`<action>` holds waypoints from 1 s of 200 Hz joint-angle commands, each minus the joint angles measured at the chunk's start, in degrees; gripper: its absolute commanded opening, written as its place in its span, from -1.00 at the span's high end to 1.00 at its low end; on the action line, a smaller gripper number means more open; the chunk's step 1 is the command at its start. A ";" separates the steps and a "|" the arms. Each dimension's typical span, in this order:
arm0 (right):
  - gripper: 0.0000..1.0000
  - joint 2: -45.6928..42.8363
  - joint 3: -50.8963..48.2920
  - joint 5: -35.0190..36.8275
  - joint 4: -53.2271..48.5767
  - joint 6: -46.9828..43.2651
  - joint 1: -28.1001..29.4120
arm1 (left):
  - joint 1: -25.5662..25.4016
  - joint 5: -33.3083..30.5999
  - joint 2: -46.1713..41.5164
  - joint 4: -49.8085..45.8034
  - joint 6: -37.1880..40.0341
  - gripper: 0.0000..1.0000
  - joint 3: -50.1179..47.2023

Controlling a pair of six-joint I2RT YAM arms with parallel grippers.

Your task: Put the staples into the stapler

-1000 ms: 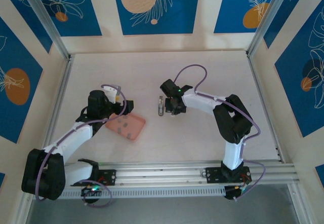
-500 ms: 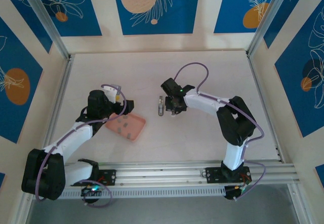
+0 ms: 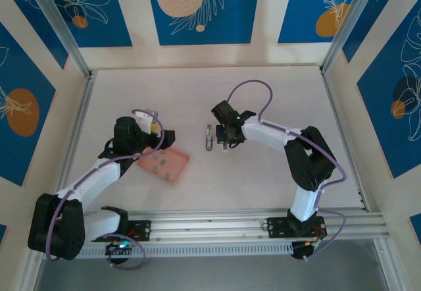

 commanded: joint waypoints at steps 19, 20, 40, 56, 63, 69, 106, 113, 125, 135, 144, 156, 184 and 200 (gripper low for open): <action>0.72 -0.84 -0.59 -0.34 0.37 -1.86 -0.40 | 0.44 1.96 0.07 2.24 -0.61 -0.79 -0.59; 0.72 -0.79 -0.58 -0.37 0.40 -1.89 -0.40 | 0.44 1.96 0.07 2.29 -0.58 -0.80 -0.56; 0.72 0.19 -0.21 -0.53 0.41 -1.93 -0.45 | 0.44 1.98 0.36 2.33 -0.53 -0.79 -0.43; 0.72 0.94 0.10 -0.38 0.21 -1.57 -0.45 | 0.44 2.03 0.66 2.42 -0.46 -0.79 -0.26; 0.72 1.33 0.38 -0.23 -0.04 -1.37 -0.49 | 0.42 2.05 0.82 2.36 -0.46 -0.79 -0.21; 0.72 1.73 0.72 -0.21 -0.36 -1.31 -0.57 | 0.44 2.03 0.94 2.51 -0.46 -0.80 -0.12; 0.72 3.37 1.52 -0.34 -0.64 -1.66 -0.58 | 0.44 2.36 1.92 2.77 -0.50 -0.79 0.35; 0.72 3.58 1.54 -0.40 -0.65 -1.68 -0.58 | 0.44 2.40 1.98 2.77 -0.51 -0.79 0.42; 0.72 3.84 1.70 -0.39 -0.64 -1.81 -0.71 | 0.44 2.26 2.10 2.82 -0.46 -0.79 0.58; 0.72 4.04 1.72 -0.48 -0.64 -1.88 -0.67 | 0.44 2.31 2.13 2.86 -0.42 -0.79 0.61; 0.72 4.00 1.74 -0.62 -0.68 -2.00 -0.59 | 0.40 2.28 2.17 2.86 -0.37 -0.79 0.70; 0.72 4.01 1.72 -0.82 -0.72 -2.10 -0.53 | 0.44 2.35 2.18 2.86 -0.37 -0.79 0.74; 0.72 2.98 1.12 -0.89 -0.90 -2.31 -0.10 | 0.44 2.36 2.05 2.68 -0.21 -0.79 0.64; 0.72 2.54 0.69 -1.01 -0.99 -2.19 0.04 | 0.44 2.48 1.94 2.68 -0.40 -0.79 0.46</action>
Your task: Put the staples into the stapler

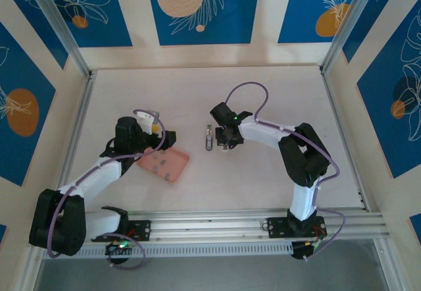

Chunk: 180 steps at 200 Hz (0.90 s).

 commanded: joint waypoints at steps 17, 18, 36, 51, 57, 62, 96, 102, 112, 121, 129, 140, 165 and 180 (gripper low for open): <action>0.72 -1.04 -0.34 -0.85 -0.92 -0.43 0.52 | 0.44 1.53 0.02 1.85 -0.50 -0.79 0.44; 0.72 -1.05 -0.34 -0.82 -0.92 -0.47 0.52 | 0.44 1.45 0.01 1.85 -0.51 -0.79 0.52; 0.72 -1.10 -0.73 -0.97 -1.01 -0.37 0.69 | 0.43 1.46 -0.18 1.79 -0.46 -0.79 0.42; 0.72 -1.01 -1.02 -1.09 -1.20 -0.15 0.74 | 0.44 1.47 -0.27 1.77 -0.45 -0.78 0.34; 0.72 -1.05 -1.13 -1.19 -1.27 -0.07 0.78 | 0.40 1.45 -0.33 1.77 -0.49 -0.78 0.20; 0.72 -1.05 -1.34 -1.27 -1.27 0.00 0.85 | 0.44 1.42 -0.35 1.77 -0.51 -0.78 0.18; 0.72 -1.51 -1.55 -1.28 -1.79 0.29 1.31 | 0.41 1.46 -0.56 2.02 -0.74 -0.78 -0.16; 0.72 -1.60 -1.60 -1.25 -1.88 0.30 1.42 | 0.40 1.39 -0.43 2.11 -0.75 -0.78 -0.23; 0.73 -1.60 -1.59 -1.38 -1.89 0.44 1.42 | 0.34 1.47 -0.37 2.18 -0.78 -0.78 -0.24; 0.72 -1.58 -1.58 -1.39 -2.06 0.55 1.48 | 0.44 1.55 -0.29 2.28 -0.81 -0.78 -0.21; 0.72 -1.58 -1.68 -1.44 -2.06 0.65 1.51 | 0.44 1.54 -0.20 2.36 -0.81 -0.78 -0.24; 0.72 -1.52 -1.61 -1.49 -2.06 0.72 1.66 | 0.44 1.55 -0.16 2.45 -0.80 -0.78 -0.28; 0.72 -1.64 -1.29 -1.43 -2.34 0.90 1.75 | 0.44 1.55 -0.09 2.47 -0.84 -0.78 -0.29; 0.72 -1.97 -1.21 -1.40 -2.33 1.12 1.75 | 0.40 1.52 -0.11 2.49 -0.91 -0.78 -0.35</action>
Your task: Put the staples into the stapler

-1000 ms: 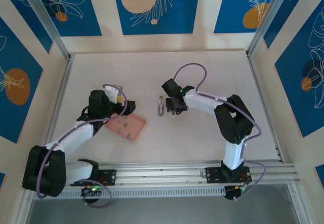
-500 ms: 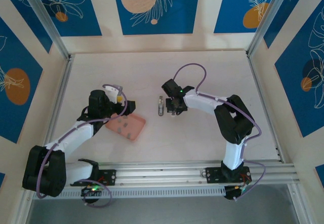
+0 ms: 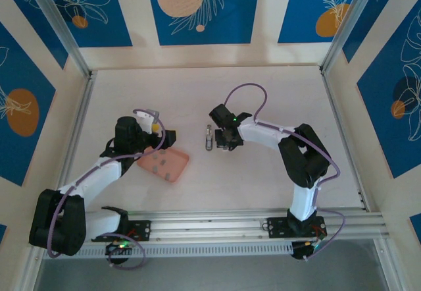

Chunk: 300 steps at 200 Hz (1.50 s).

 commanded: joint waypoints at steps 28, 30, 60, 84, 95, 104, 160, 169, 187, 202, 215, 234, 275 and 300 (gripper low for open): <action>0.72 -3.07 -0.98 -1.79 -1.16 2.11 0.19 | 0.44 1.40 -0.40 1.46 -0.92 -0.78 -0.42; 0.73 -3.18 -1.04 -1.75 -1.13 2.17 0.11 | 0.44 1.43 -0.45 1.45 -0.87 -0.78 -0.39; 0.72 -4.58 -1.18 -1.52 -0.86 2.47 -0.24 | 0.41 1.40 -0.66 1.44 -0.79 -0.78 -0.39; 0.72 -4.49 -1.12 -1.71 -0.53 2.50 -0.60 | 0.44 1.47 -0.70 1.53 -0.90 -0.78 -0.53; 0.72 -4.06 -1.02 -1.94 -0.27 2.48 -0.78 | 0.44 1.45 -0.71 1.61 -0.98 -0.78 -0.57; 0.72 -3.58 -0.83 -2.10 -0.24 2.48 -0.87 | 0.39 1.46 -0.81 1.52 -0.99 -0.78 -0.61; 0.72 -0.76 0.36 -2.44 -0.70 2.09 -0.88 | 0.40 1.26 -0.97 1.35 -0.56 -0.78 -0.53; 0.72 -0.43 0.41 -2.44 -0.74 2.05 -0.88 | 0.40 1.27 -0.88 1.46 -0.56 -0.78 -0.61; 0.73 -0.11 0.41 -2.50 -0.79 2.00 -0.87 | 0.48 1.26 -0.72 1.44 -0.51 -0.78 -0.48; 0.72 0.13 0.32 -2.53 -0.85 1.96 -0.88 | 0.44 1.32 -0.54 1.44 -0.50 -0.78 -0.36; 0.72 0.34 0.23 -2.45 -0.86 2.01 -0.87 | 0.44 1.36 -0.44 1.53 -0.54 -0.78 -0.35; 0.72 0.37 0.21 -2.23 -0.86 2.04 -0.88 | 0.44 1.35 -0.37 1.53 -0.51 -0.78 -0.36; 0.72 -1.12 1.08 -2.15 -0.61 2.09 -0.88 | 0.44 1.36 -0.35 1.53 -0.52 -0.78 -0.17; 0.72 -2.71 1.54 -1.77 -0.77 2.14 -0.88 | 0.44 1.35 -0.36 1.50 -0.45 -0.78 -0.07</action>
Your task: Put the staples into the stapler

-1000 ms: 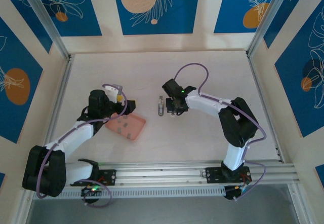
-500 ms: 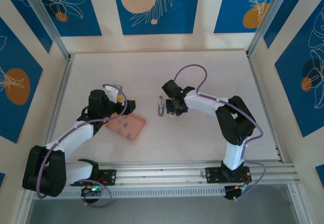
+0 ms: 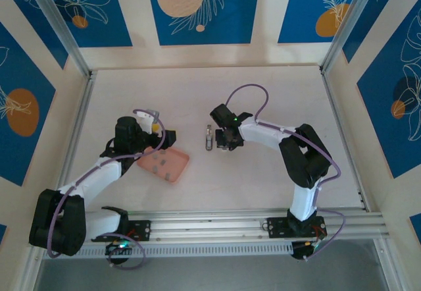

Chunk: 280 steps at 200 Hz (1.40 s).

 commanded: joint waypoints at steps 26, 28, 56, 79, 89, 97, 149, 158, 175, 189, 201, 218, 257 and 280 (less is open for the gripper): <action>0.72 -2.40 2.04 -0.34 -0.62 0.62 -0.28 | 0.44 1.39 -0.34 1.54 -0.53 -0.78 -0.04; 0.72 -2.38 2.03 -0.37 -0.57 0.62 -0.35 | 0.49 1.43 -0.31 1.58 -0.51 -0.78 -0.01; 0.72 -1.34 2.23 -0.93 -0.35 0.62 -0.38 | 0.42 1.51 -0.21 1.75 -0.60 -0.78 0.11; 0.72 -0.46 2.22 -1.24 -0.18 0.82 -0.46 | 0.44 1.51 -0.23 1.77 -0.56 -0.78 0.27; 0.72 -0.12 2.14 -1.28 -0.16 0.89 -0.47 | 0.42 1.45 -0.15 1.77 -0.57 -0.78 0.20; 0.73 0.04 2.13 -1.36 -0.17 0.89 -0.47 | 0.44 1.44 -0.07 1.77 -0.51 -0.78 0.25; 0.72 0.94 1.78 -1.82 0.00 1.07 -0.54 | 0.44 1.48 -0.07 1.68 -0.52 -0.78 0.12; 0.72 1.09 1.68 -1.90 -0.09 1.10 -0.49 | 0.45 1.53 -0.07 1.68 -0.56 -0.78 0.06; 0.73 1.22 1.53 -1.81 -0.09 1.20 -0.46 | 0.40 1.38 -0.21 1.59 -0.46 -0.78 -0.06; 0.72 1.23 1.33 -1.81 -0.09 1.31 -0.49 | 0.40 1.44 -0.33 1.51 -0.49 -0.78 -0.14; 0.72 1.23 1.26 -1.68 -0.18 1.37 -0.54 | 0.43 1.31 -0.33 1.51 -0.51 -0.78 -0.04; 0.72 1.16 1.22 -1.38 -0.44 1.49 -0.47 | 0.48 1.34 -0.49 1.42 -0.46 -0.78 -0.15; 0.73 -0.62 0.76 -0.44 -0.04 0.94 -0.10 | 0.44 1.40 -0.39 1.43 -0.48 -0.78 -0.11; 0.72 -2.17 0.21 -0.37 0.83 0.29 -0.08 | 0.44 1.39 -0.43 1.43 -0.51 -0.78 -0.15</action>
